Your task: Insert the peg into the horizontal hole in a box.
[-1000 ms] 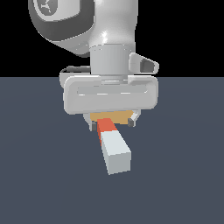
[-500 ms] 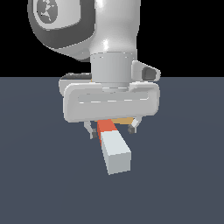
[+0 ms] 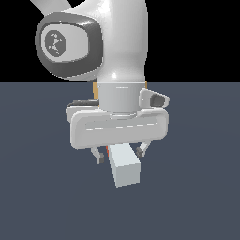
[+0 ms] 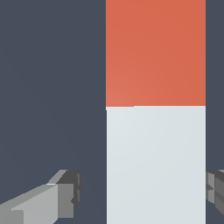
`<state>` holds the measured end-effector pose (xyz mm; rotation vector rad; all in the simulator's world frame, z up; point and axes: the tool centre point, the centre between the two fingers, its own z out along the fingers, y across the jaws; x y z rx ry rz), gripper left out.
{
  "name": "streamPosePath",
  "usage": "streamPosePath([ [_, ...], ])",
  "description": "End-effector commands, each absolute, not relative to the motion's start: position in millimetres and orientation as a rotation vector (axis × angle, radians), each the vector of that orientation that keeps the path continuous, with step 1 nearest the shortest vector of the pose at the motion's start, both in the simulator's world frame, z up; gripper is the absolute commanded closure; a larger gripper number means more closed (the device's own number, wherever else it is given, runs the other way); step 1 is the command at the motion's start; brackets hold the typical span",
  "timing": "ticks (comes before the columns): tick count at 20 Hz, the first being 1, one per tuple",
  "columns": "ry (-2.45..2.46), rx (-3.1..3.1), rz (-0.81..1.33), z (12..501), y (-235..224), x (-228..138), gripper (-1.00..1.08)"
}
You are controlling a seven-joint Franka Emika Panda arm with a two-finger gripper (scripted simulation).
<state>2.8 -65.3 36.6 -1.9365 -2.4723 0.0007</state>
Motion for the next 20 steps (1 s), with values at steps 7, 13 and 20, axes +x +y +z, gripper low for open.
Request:
streamPosePath([
  [7,-2.474,-1.936,0.000,24.4,-65.5,4.4,1.08],
  [13,-2.474,-1.936,0.000,24.4,-65.5,4.4,1.08],
  [20,-2.463,-1.950,-0.001,26.5,-64.3,2.7,1.08],
])
